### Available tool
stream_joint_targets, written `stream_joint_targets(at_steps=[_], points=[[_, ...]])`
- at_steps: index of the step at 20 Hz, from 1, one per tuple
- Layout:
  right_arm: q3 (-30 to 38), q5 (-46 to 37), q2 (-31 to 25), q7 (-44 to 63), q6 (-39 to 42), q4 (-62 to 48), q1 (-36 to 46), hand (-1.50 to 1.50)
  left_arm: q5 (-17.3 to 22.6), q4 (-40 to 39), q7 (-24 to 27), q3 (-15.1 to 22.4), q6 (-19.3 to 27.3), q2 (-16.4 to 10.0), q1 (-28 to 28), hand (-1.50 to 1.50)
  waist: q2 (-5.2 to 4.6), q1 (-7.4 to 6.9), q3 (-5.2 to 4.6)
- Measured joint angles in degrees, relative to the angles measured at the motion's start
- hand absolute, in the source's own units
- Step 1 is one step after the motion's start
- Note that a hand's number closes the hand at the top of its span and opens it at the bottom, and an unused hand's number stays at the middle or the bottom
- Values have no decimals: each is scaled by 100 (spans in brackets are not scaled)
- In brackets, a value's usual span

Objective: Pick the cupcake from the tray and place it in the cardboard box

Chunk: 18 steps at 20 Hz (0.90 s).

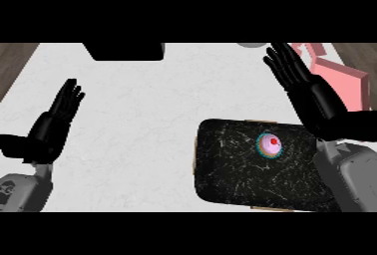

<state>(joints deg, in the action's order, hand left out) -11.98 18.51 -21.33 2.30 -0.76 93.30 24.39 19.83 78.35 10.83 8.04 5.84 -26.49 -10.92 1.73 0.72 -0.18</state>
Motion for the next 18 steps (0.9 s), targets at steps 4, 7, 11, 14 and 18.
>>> stream_joint_targets(at_steps=[4,7,11,14,18], points=[[257,358,-212,-93,499,-149,-350,-150,-405,-239,-139,-164,335,-312,69,0,-113,-29,18],[258,193,-636,-261,911,-214,-579,-150,-728,-460,-323,-264,629,-650,282,0,-122,-77,4],[-110,-1106,-1429,-1020,1175,-407,-1029,-150,-995,-669,-518,-250,888,-794,484,0,-167,-49,17],[67,-917,-1292,-2115,1423,-1055,-1527,-150,-1182,-701,-705,-188,1102,-771,490,0,-204,-51,41],[339,-868,-1317,-3662,2063,-2182,-1571,-150,-1344,-630,-912,-107,1177,-762,466,0,-217,-127,46]])
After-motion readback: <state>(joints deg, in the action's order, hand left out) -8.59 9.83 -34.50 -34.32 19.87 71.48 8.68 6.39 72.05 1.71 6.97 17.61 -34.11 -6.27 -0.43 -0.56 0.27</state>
